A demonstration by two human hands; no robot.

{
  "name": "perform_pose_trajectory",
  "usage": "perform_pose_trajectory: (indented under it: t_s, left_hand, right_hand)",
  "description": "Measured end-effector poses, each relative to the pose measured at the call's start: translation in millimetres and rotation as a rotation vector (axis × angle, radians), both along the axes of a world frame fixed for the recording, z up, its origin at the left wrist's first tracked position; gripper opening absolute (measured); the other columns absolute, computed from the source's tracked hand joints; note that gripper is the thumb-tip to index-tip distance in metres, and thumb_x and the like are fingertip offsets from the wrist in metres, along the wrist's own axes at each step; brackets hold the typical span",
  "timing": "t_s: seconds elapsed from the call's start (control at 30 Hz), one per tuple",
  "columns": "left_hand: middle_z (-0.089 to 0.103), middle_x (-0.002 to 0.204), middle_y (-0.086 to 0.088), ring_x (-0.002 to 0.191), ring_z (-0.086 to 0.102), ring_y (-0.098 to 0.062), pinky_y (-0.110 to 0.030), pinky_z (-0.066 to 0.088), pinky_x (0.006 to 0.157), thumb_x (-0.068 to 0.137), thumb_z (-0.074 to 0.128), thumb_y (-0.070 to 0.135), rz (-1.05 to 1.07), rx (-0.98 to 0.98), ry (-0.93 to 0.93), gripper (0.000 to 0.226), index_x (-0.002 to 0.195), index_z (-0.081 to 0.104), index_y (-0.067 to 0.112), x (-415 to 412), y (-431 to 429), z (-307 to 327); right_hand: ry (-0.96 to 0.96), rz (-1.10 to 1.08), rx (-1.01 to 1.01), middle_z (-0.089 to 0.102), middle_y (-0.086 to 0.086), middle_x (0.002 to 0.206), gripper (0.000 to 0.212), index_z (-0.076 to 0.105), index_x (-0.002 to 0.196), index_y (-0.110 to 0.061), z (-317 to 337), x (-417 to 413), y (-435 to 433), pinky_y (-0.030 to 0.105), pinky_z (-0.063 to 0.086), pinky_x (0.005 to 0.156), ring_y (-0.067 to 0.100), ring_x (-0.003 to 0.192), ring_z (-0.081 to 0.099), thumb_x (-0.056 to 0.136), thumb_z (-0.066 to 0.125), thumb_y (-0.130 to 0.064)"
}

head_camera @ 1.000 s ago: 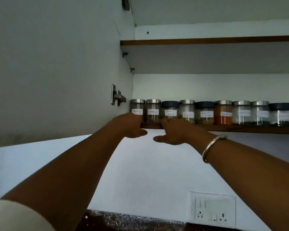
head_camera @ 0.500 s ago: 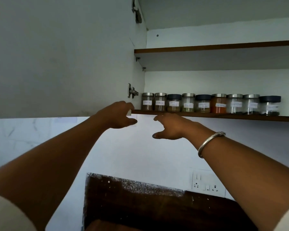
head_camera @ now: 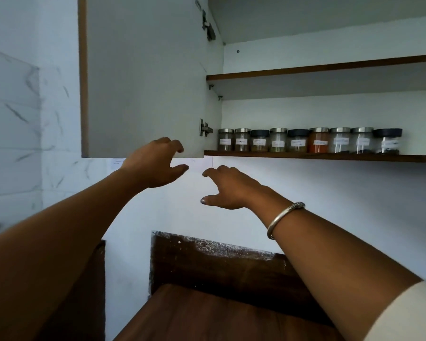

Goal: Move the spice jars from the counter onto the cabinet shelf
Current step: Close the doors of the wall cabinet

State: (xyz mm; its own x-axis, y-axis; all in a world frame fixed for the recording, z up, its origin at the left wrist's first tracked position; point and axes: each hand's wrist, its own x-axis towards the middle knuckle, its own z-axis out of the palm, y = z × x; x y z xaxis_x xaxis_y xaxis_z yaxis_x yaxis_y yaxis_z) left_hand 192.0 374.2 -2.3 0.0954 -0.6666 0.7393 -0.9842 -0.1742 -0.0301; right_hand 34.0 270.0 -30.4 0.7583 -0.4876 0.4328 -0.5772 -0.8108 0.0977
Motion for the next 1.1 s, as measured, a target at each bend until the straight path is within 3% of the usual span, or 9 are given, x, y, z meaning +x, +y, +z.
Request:
perform_pose_trajectory:
  t_s: [0.27,0.47,0.67,0.8,0.9,1.0,1.1]
  left_hand:
    - [0.049,0.119,-0.009,0.093,0.057,-0.031,-0.035,0.045,0.066,0.084,0.06,0.029,0.104,-0.342,-0.033,0.043,0.122,0.049,0.013,38,64,8]
    - [0.038,0.124,-0.016,0.098,0.055,-0.036,-0.039,0.048,0.073,0.08,0.062,0.019,0.118,-0.408,0.089,0.055,0.128,0.039,0.005,75,82,2]
    - [0.045,0.13,-0.012,0.109,0.056,-0.028,-0.036,0.052,0.085,0.083,0.062,0.018,-0.13,-0.365,0.305,0.064,0.137,0.029,0.008,101,76,-3]
    - [0.056,0.106,-0.007,0.085,0.058,-0.022,-0.029,0.049,0.069,0.09,0.053,0.016,-0.253,-0.316,0.393,0.041,0.125,0.034,0.008,104,65,-7]
    - [0.053,0.096,-0.001,0.074,0.057,-0.017,-0.031,0.052,0.065,0.092,0.047,0.014,-0.364,-0.335,0.37,0.034,0.122,0.033,0.006,105,58,-13]
    - [0.05,0.091,-0.001,0.065,0.053,-0.005,-0.011,0.044,0.054,0.093,0.045,0.016,-0.468,-0.345,0.292,0.034,0.121,0.032,0.002,103,53,-19]
    - [0.051,0.108,-0.008,0.077,0.055,-0.009,0.0,0.041,0.064,0.088,0.039,0.023,-0.589,-0.381,0.206,0.053,0.132,0.027,-0.003,92,44,-22]
  right_hand:
    - [-0.113,0.061,-0.116,0.041,0.008,0.138,0.076,0.025,0.144,-0.023,21,50,46,0.044,0.043,0.098,0.031,0.129,0.038,0.083,0.06,-0.05]
    - [-0.265,0.104,-0.146,0.032,0.011,0.146,0.09,0.007,0.149,-0.02,23,112,71,0.044,0.039,0.102,0.032,0.132,0.033,0.083,0.06,-0.05]
    - [-0.466,0.138,-0.201,0.009,0.015,0.156,0.104,-0.007,0.15,-0.019,13,169,96,0.048,0.037,0.105,0.036,0.14,0.019,0.08,0.063,-0.05]
    - [-0.584,0.126,-0.304,0.006,0.02,0.156,0.098,-0.003,0.151,-0.023,11,185,98,0.052,0.034,0.106,0.045,0.141,0.014,0.08,0.063,-0.04]
    - [-0.692,0.132,-0.392,0.015,0.022,0.155,0.085,0.01,0.151,-0.021,6,187,92,0.052,0.035,0.105,0.046,0.141,0.017,0.084,0.059,-0.038]
    - [-0.736,0.176,-0.489,0.022,0.024,0.153,0.075,0.016,0.149,-0.02,2,180,82,0.051,0.037,0.105,0.045,0.139,0.024,0.086,0.055,-0.036]
    - [-0.75,0.233,-0.575,0.022,0.026,0.152,0.067,0.014,0.145,-0.022,3,162,77,0.05,0.036,0.107,0.042,0.139,0.026,0.089,0.05,-0.032]
